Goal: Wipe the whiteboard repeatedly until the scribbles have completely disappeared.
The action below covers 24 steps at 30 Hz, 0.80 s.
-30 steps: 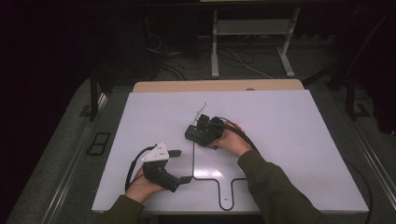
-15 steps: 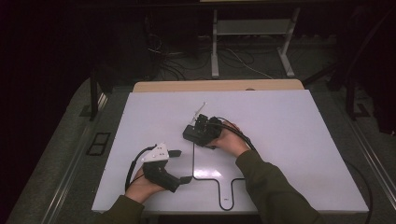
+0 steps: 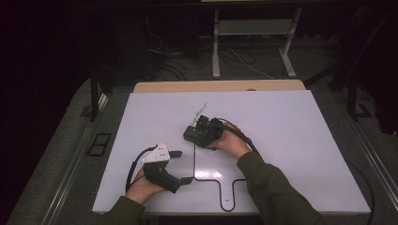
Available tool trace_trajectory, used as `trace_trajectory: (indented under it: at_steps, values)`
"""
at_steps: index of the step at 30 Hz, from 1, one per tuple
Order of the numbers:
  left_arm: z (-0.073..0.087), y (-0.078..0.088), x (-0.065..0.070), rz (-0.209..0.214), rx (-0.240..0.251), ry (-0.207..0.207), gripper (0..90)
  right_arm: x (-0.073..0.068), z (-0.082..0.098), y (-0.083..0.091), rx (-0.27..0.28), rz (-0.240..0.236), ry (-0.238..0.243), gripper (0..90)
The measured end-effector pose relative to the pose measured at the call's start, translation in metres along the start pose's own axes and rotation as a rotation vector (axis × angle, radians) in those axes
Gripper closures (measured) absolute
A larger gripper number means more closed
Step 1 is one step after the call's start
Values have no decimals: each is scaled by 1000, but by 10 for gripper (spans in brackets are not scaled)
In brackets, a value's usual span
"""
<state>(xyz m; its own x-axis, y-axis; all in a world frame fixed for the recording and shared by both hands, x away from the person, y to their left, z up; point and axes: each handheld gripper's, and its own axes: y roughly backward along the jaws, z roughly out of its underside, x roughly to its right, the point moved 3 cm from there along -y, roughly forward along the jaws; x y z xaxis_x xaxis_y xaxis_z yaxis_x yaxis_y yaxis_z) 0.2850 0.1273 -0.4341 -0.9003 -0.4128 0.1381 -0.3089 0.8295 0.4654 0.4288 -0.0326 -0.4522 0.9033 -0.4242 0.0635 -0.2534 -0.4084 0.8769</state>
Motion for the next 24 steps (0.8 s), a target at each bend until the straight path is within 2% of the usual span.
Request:
trace_trajectory:
  at_steps: [5,6,9,11,13,16,20,22,24]
  values:
    - [0,0,0,0,-2,-1,0,15,3,0,2,43,-48,387]
    - [0,0,0,0,-2,-1,0,16,4,1,4,39,-57,387]
    - [0,0,-1,0,-1,0,0,10,4,1,0,36,-51,387]
    - [0,0,0,1,-2,-1,0,3,4,1,6,5,-17,387]
    - [0,0,0,1,-2,-4,0,-1,4,1,11,-10,-4,387]
    - [0,0,0,-1,-2,-1,0,3,5,1,19,-20,-24,387]
    - [1,0,-1,-4,-5,-4,0,10,6,1,15,1,-44,387]
    - [1,1,-2,-2,-7,-8,0,9,6,2,16,-1,-42,387]
    - [1,1,-3,-2,-7,-7,0,9,6,4,27,-13,-62,386]
